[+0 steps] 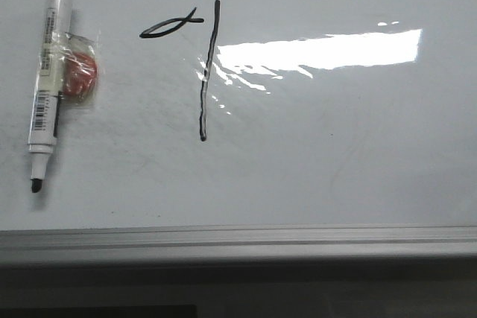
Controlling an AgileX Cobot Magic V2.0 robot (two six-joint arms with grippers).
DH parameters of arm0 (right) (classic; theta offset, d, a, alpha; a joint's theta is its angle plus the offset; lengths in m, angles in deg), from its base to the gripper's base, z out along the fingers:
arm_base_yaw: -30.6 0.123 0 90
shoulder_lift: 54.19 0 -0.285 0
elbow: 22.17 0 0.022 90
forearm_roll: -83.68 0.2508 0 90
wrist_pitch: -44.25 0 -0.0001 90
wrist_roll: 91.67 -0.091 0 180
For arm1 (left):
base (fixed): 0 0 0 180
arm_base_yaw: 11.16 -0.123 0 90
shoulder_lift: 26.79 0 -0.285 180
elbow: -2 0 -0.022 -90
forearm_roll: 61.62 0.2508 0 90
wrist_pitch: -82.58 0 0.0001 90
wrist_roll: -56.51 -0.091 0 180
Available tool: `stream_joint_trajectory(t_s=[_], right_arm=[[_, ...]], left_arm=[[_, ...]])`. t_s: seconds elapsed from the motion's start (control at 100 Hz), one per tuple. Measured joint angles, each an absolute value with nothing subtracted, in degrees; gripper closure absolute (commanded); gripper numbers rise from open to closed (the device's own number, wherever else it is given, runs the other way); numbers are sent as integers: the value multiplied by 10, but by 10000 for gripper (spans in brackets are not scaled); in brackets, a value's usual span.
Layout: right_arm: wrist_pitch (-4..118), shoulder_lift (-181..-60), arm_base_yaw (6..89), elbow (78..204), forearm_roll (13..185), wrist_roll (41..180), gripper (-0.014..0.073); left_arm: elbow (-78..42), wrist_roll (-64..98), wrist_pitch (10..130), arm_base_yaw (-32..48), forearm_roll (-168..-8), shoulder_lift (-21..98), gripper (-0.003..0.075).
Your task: Write number 9 on whiteboard
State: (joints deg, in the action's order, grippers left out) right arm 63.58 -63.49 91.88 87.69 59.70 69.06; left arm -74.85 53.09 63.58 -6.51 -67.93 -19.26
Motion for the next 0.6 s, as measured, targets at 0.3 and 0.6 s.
stream_joint_trajectory(t_s=[0.3,0.6], right_arm=[[638,-634,914,871,590,691,658],[596,-634,775,830,618,700,658]], left_arm=[[-748,531,636,-65,-679,-193,741],[-748,531,636,-65,-679,-193,741]])
